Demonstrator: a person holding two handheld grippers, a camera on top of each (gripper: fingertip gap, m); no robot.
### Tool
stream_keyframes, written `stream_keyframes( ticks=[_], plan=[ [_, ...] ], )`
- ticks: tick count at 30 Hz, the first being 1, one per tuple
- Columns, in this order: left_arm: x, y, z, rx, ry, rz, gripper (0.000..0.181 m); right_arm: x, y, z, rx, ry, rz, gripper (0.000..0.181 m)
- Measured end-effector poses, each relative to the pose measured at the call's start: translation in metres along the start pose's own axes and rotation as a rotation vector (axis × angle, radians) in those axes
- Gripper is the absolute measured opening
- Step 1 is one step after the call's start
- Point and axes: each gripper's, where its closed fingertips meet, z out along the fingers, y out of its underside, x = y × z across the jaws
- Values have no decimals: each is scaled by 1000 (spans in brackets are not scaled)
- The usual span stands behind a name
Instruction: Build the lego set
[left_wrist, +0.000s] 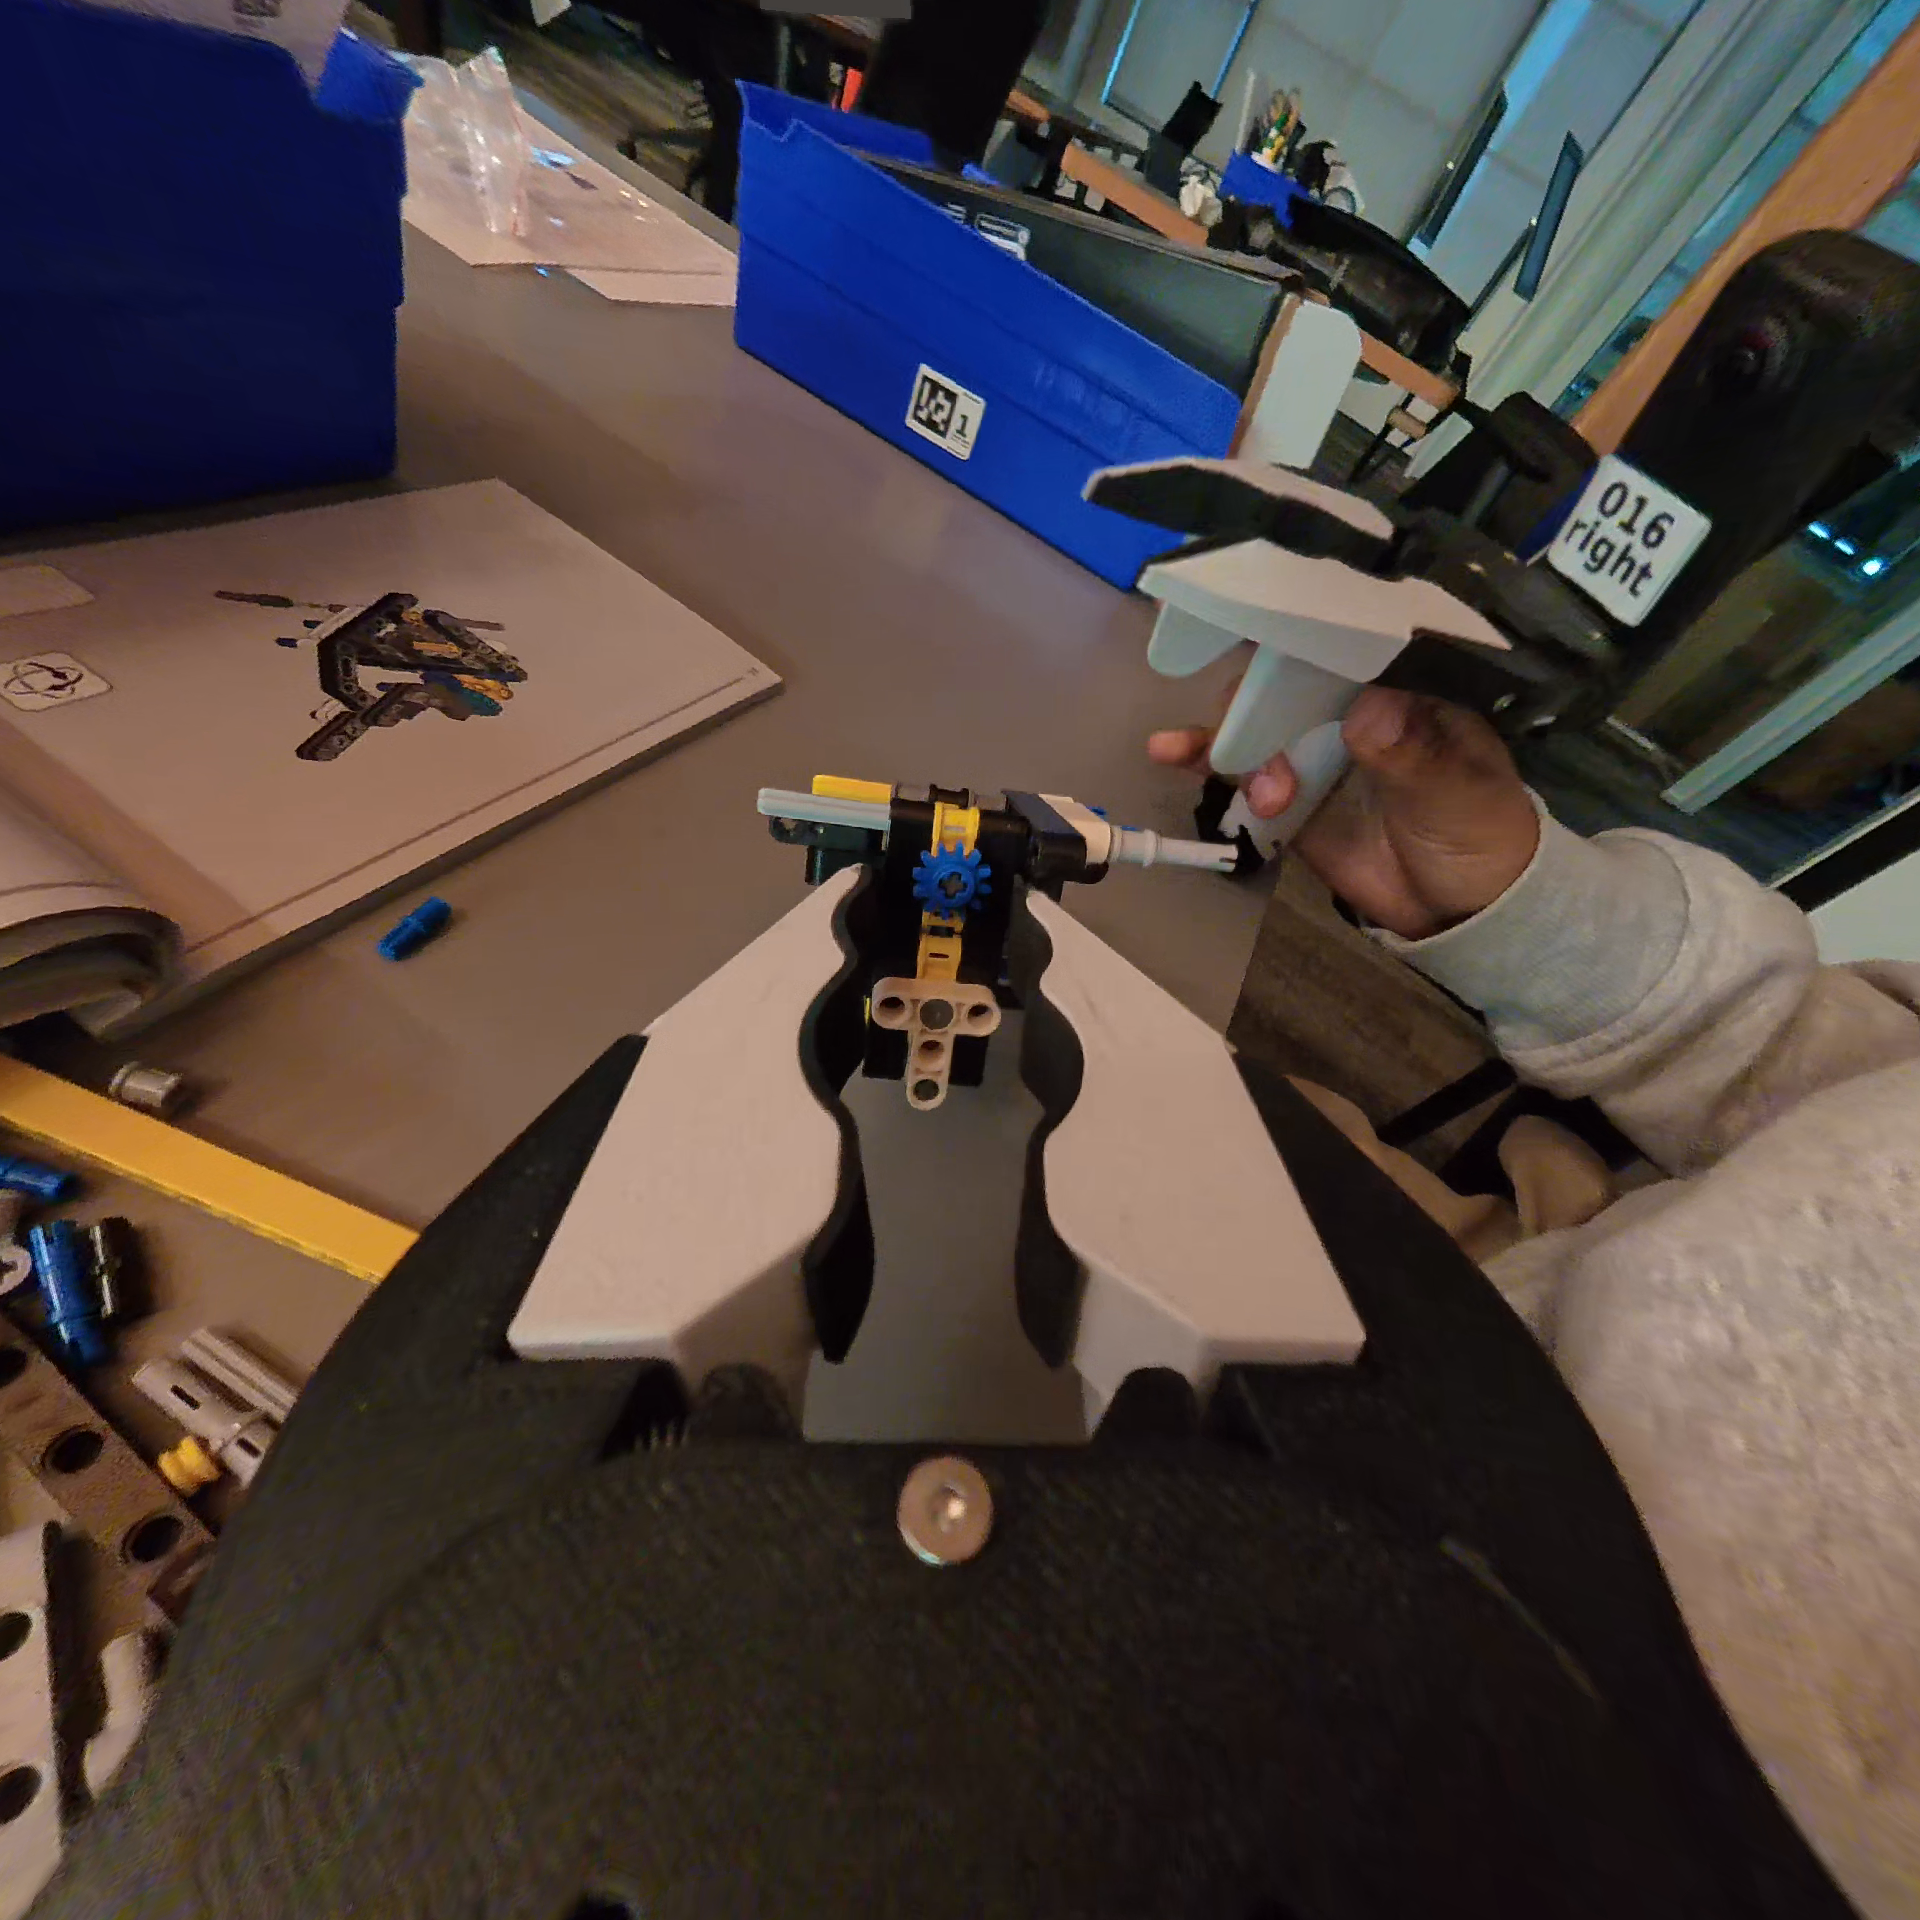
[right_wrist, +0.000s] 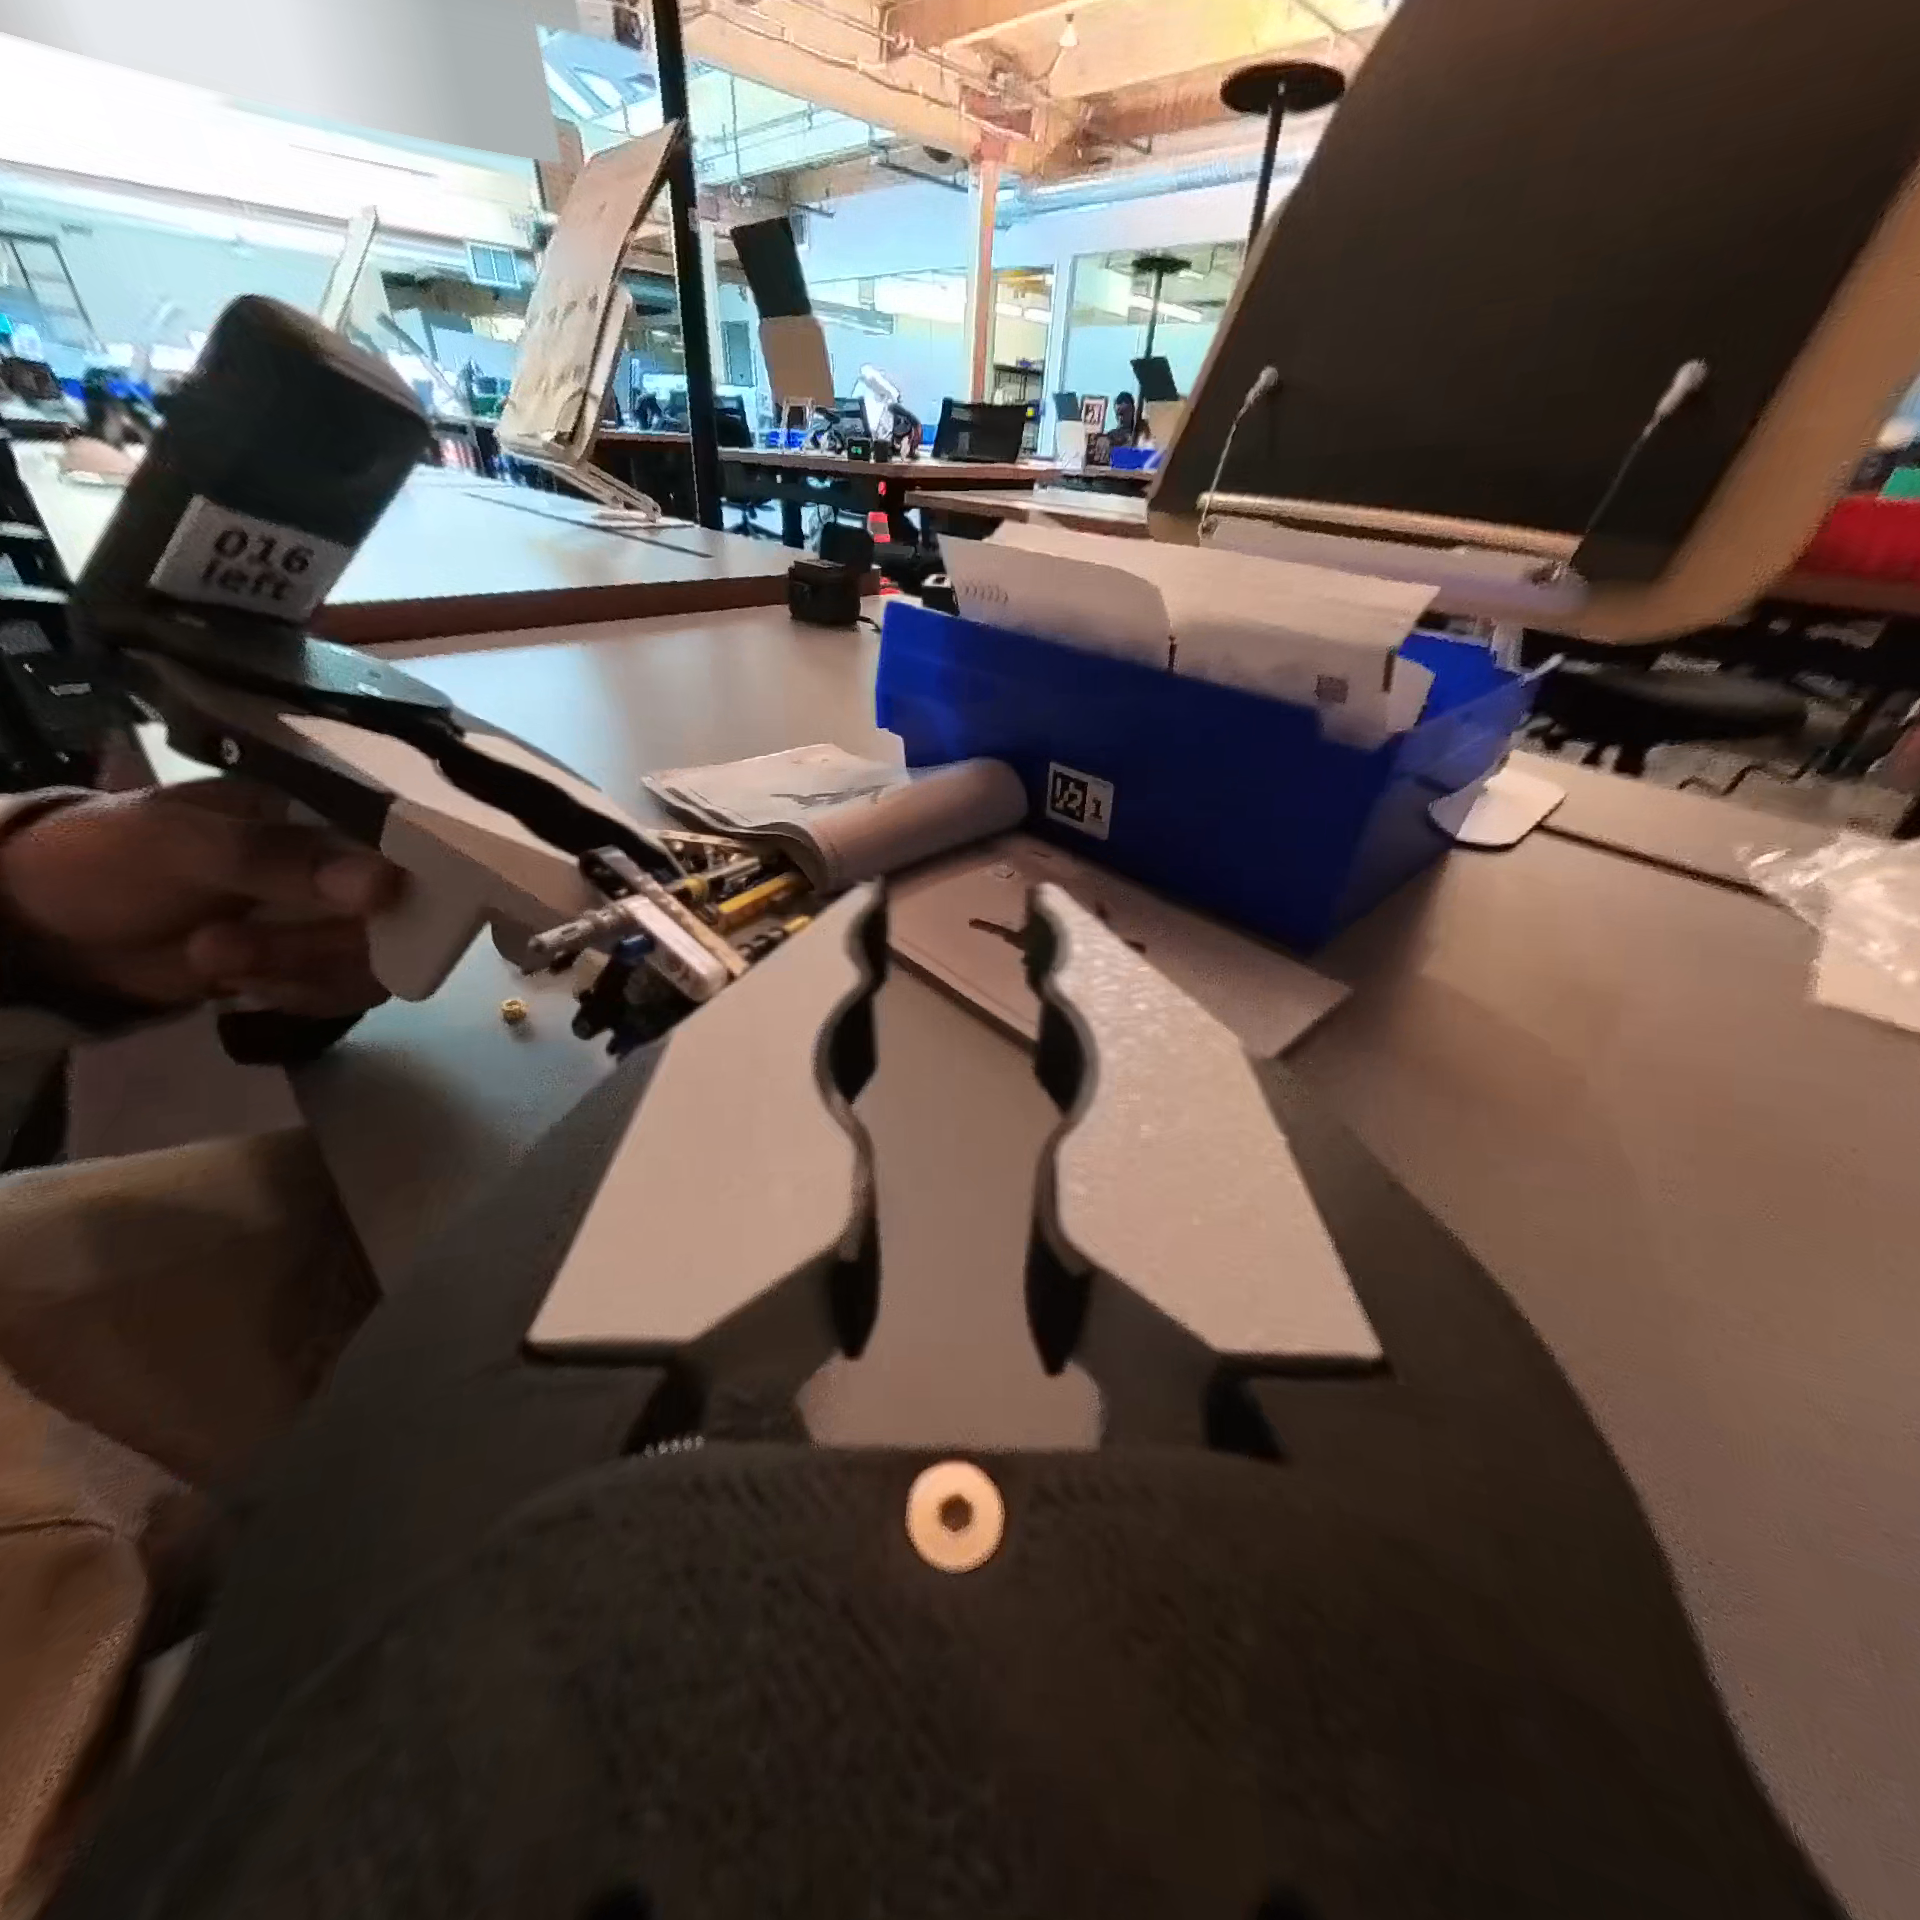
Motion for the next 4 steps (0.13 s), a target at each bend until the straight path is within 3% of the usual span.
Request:
stream_keyframes(
  ticks=[2, 4],
  plan=[
    [-1, 0, 0, 1, 5, -15, 21, 0, 0, 1, 2, 41, -65, 8],
    [-3, 0, 0, 1, -4, -24, 21, 3, 1, 1, -10, 93, -92, 13]
  ],
)
